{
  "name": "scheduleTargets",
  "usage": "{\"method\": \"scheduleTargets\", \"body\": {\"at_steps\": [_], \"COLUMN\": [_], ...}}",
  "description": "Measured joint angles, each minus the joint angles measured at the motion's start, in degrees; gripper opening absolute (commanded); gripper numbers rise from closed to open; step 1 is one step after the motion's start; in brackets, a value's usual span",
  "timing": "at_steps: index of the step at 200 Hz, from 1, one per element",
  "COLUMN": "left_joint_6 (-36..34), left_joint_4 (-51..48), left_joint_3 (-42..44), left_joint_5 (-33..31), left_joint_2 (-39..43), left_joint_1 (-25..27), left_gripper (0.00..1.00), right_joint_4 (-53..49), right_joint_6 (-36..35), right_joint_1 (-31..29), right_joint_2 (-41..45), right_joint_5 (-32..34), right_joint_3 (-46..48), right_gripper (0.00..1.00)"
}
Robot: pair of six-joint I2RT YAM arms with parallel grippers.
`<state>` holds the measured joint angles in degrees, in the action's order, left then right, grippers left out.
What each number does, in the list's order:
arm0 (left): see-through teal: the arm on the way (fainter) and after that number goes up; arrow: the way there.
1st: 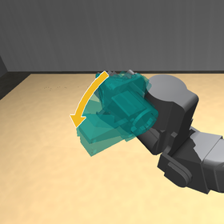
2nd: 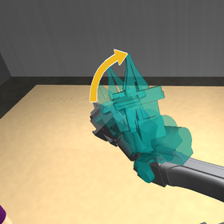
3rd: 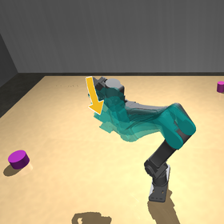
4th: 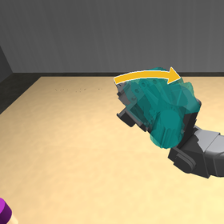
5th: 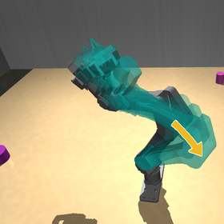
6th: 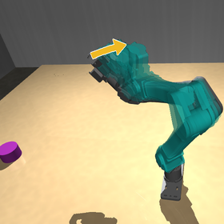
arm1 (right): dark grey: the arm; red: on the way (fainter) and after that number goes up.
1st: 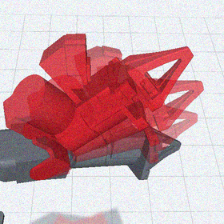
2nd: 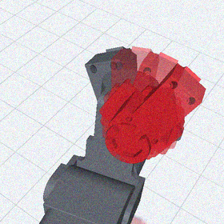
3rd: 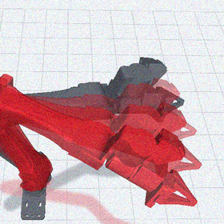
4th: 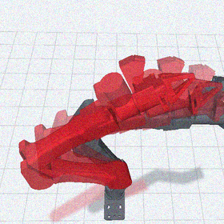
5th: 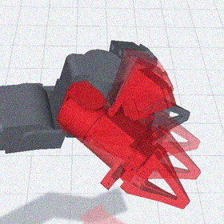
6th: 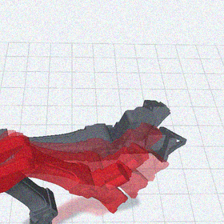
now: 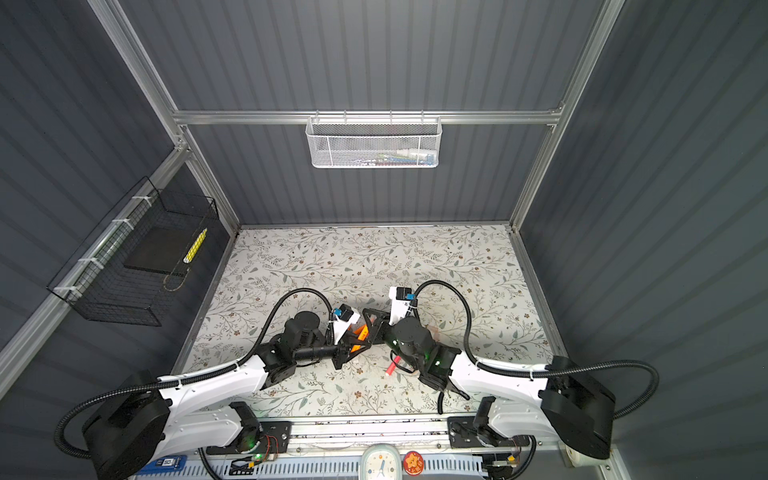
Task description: Insert the pens into the pen caps
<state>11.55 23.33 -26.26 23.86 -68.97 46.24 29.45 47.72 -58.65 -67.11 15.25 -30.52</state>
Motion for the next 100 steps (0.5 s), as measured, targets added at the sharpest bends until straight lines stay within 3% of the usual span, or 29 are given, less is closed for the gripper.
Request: {"method": "scheduleTargets", "body": {"at_steps": [9, 19, 24, 32, 63, 100], "left_joint_6": [-0.52, -0.68, 0.22, 1.22, 5.73, 12.66], "left_joint_4": [1.11, 2.14, 2.47, 2.51, -1.97, -12.92], "left_joint_3": [-0.37, -1.18, -1.84, -3.08, -9.03, -13.35], "left_joint_5": [0.0, -0.57, -3.61, -7.96, -26.12, -41.75], "left_joint_2": [-0.33, -1.01, -1.51, -2.56, -7.21, -10.62], "left_joint_1": [0.24, 0.46, 0.28, -1.62, -5.2, -8.79], "left_gripper": [0.0, 0.0, 0.0, 0.0, 0.0, 0.0], "right_joint_4": [-2.73, -5.99, -8.17, -11.65, -21.64, -27.06], "right_joint_6": [-0.04, -0.13, -0.48, -0.61, -1.09, -1.27], "right_joint_1": [0.46, 1.31, 1.66, 2.12, 7.98, 17.49], "right_joint_2": [1.73, 3.69, 4.87, 7.19, 13.29, 16.92], "right_joint_5": [-0.09, -0.35, -0.87, -1.6, -2.4, -4.98], "right_joint_3": [-0.59, -1.51, -1.92, -2.21, -3.13, -3.13], "right_gripper": [0.21, 0.39, 0.5, 0.56, 0.67, 0.73]}}
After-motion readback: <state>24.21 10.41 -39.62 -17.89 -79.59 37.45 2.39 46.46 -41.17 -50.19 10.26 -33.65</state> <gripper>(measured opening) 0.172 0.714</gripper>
